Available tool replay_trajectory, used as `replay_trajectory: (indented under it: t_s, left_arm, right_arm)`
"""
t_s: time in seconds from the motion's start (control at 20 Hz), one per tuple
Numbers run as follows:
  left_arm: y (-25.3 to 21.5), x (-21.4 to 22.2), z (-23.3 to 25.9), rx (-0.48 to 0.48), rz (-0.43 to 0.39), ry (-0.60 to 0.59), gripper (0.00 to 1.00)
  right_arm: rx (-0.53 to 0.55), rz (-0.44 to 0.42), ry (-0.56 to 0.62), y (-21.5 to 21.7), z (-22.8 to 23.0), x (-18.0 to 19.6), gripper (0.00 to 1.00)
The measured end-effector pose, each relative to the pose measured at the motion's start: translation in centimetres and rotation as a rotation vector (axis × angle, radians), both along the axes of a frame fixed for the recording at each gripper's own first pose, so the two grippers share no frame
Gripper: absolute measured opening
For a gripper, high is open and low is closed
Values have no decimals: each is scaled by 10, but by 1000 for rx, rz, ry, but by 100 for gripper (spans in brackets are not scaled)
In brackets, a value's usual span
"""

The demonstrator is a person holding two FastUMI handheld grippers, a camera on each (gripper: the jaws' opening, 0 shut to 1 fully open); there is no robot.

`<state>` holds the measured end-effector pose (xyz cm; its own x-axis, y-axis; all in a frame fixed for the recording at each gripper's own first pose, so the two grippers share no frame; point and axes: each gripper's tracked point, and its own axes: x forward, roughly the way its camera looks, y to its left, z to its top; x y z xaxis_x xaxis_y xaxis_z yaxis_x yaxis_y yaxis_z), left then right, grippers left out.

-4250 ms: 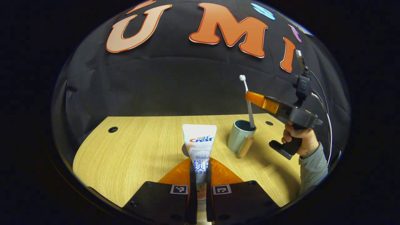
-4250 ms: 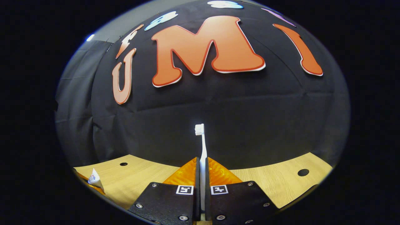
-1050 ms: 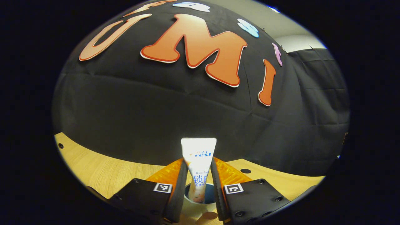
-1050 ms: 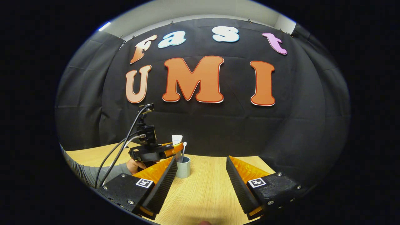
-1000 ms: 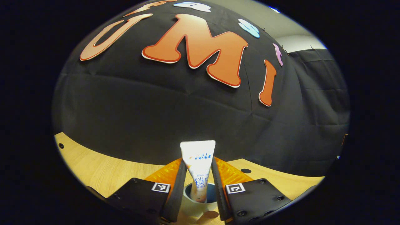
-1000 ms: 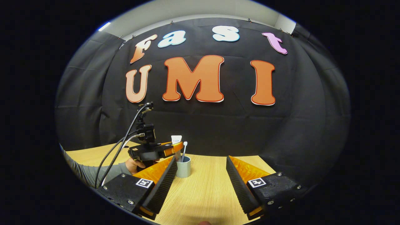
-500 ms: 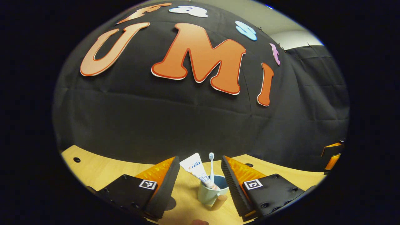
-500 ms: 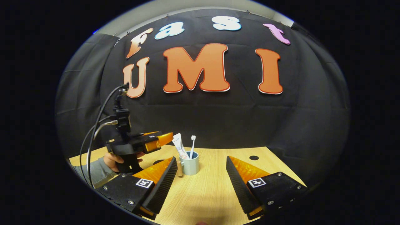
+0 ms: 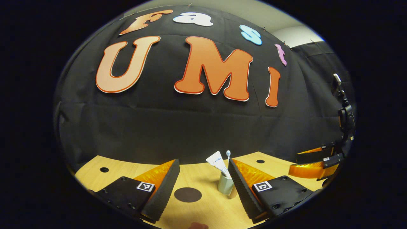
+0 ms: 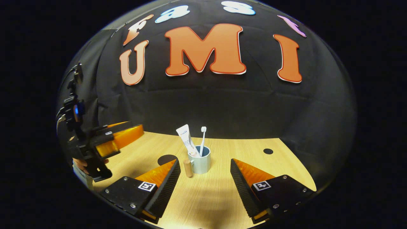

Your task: Put the toothbrush and toothpaste on the desktop into the cup, then pick up the cup and place it on the coaster on the desktop.

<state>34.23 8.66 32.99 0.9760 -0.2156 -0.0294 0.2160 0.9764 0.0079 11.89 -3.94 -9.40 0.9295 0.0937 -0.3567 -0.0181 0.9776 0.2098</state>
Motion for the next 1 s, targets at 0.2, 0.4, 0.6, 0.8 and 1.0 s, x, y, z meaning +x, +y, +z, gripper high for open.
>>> replay_trajectory:
  t_s: [0.2, 0.4, 0.6, 0.8, 1.0]
  left_arm:
    - [34, -32, 9, 12, 68, -1, 96]
    - [49, -59, 8, 11, 95, 12, 97]
    - [51, -77, 10, 3, 112, 2, 97]
    - [42, -90, -1, 40, 105, 20, 97]
    - [35, -100, -7, 56, 88, 27, 97]
  right_arm:
    - [35, 3, 92, 7, -8, 28, 95]
    - [48, 5, 198, 12, -22, 55, 95]
    - [52, 28, 310, 30, -39, 72, 93]
    - [95, 53, 417, 53, -64, 80, 92]
    - [77, 51, 537, 64, -97, 89, 89]
